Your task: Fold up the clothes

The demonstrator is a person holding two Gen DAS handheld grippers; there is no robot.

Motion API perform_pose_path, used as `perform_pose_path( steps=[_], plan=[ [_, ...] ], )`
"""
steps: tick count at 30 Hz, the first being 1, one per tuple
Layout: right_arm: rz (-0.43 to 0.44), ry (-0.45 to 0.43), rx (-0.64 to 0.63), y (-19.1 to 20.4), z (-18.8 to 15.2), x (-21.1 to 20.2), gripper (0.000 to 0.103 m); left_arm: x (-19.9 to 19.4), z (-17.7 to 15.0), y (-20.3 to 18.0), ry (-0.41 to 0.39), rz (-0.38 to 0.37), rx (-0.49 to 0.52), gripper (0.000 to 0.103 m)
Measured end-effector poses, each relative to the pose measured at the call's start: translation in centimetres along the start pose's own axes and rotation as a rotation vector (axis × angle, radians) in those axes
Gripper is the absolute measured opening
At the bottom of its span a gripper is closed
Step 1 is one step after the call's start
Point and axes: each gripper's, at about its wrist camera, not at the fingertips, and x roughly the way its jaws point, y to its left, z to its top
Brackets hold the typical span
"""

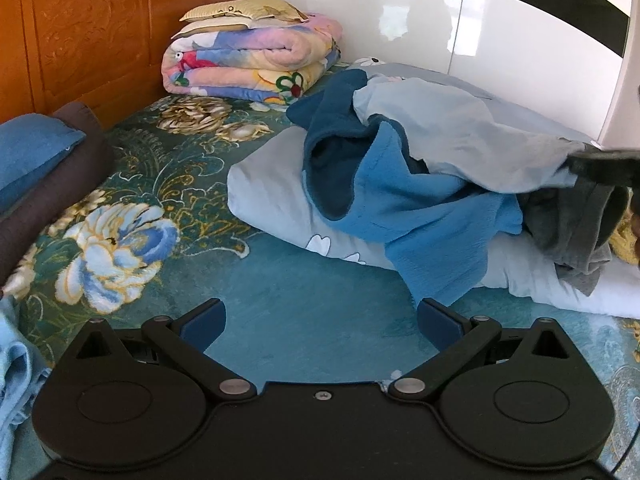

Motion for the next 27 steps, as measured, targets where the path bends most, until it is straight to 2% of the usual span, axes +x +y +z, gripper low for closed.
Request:
perform_pose_path(
  steps=[8, 14, 19, 23, 27],
  plan=[
    [0.144, -0.124, 0.066, -2.6, 2.3, -5.6, 0.001, -2.2, 0.8, -0.5, -0.038, 0.012, 0.001, 0.101],
    [0.216, -0.168, 0.198, -6.6, 3.3, -10.7, 0.001, -5.1, 1.3, -2.0, -0.059, 0.021, 0.007, 0.101],
    [0.266, -0.181, 0.225, -10.5, 2.4, -16.2, 0.001, -9.1, 1.0, -2.9, -0.104, 0.009, -0.037, 0.101],
    [0.287, -0.179, 0.220, -13.5, 1.5, -20.6, 0.001, -13.1, -0.2, -4.3, -0.136, 0.017, -0.030, 0.101],
    [0.319, -0.207, 0.198, -16.2, 0.7, -25.2, 0.000, -17.4, -2.3, -5.9, -0.121, 0.032, -0.028, 0.101]
  ],
)
